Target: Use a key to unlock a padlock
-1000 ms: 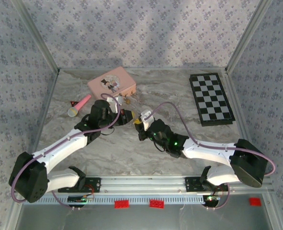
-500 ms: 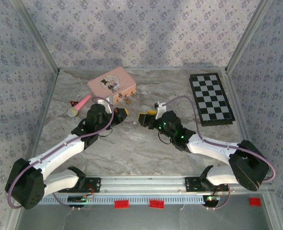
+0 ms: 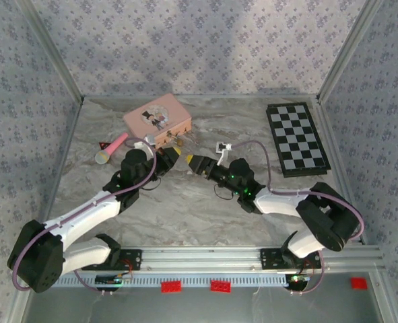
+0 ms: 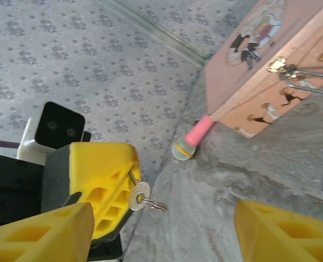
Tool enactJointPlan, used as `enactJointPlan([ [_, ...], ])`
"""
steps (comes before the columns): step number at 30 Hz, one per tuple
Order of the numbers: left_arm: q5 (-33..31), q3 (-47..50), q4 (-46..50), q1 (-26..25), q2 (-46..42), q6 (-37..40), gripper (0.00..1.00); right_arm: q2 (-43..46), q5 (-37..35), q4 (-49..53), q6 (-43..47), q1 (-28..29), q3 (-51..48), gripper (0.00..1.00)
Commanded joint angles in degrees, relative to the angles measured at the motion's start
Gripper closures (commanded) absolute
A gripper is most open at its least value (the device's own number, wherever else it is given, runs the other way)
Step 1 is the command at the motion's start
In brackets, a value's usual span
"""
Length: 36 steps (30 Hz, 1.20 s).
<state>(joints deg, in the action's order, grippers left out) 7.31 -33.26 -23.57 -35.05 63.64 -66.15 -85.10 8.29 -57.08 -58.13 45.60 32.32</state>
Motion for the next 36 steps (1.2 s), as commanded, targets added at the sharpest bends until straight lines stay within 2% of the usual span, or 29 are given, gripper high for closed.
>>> enactJointPlan([
  [1, 1.95, -0.68, -5.67, -0.49, -1.26, -0.59, 1.0, -0.25, 2.5, -4.39, -3.16, -0.12, 2.47, 0.27],
  [9, 5.41, -0.71, -9.91, -0.84, -1.01, -0.25, 1.0, -1.09, 3.93, -6.48, -5.04, -0.93, 2.58, 0.27],
  [11, 6.87, -1.21, -10.25, -0.97, -0.65, 0.07, 1.0, -1.98, 6.31, -8.53, -6.54, -1.75, 3.1, 0.26],
  [16, 6.91, -0.96, -10.39, -1.46, -0.79, 0.85, 1.0, -2.88, 8.47, -10.6, -7.65, -2.44, 3.72, 0.28],
  [34, 5.04, -1.63, -8.21, -1.41, -1.41, 2.87, 1.0, -2.88, 9.91, -10.41, -7.44, -1.31, 4.67, 0.59],
  [36, 4.39, -1.39, -8.17, -1.36, -1.76, 2.79, 1.0, -2.79, 9.9, -10.06, -7.22, -1.24, 4.62, 0.6],
])
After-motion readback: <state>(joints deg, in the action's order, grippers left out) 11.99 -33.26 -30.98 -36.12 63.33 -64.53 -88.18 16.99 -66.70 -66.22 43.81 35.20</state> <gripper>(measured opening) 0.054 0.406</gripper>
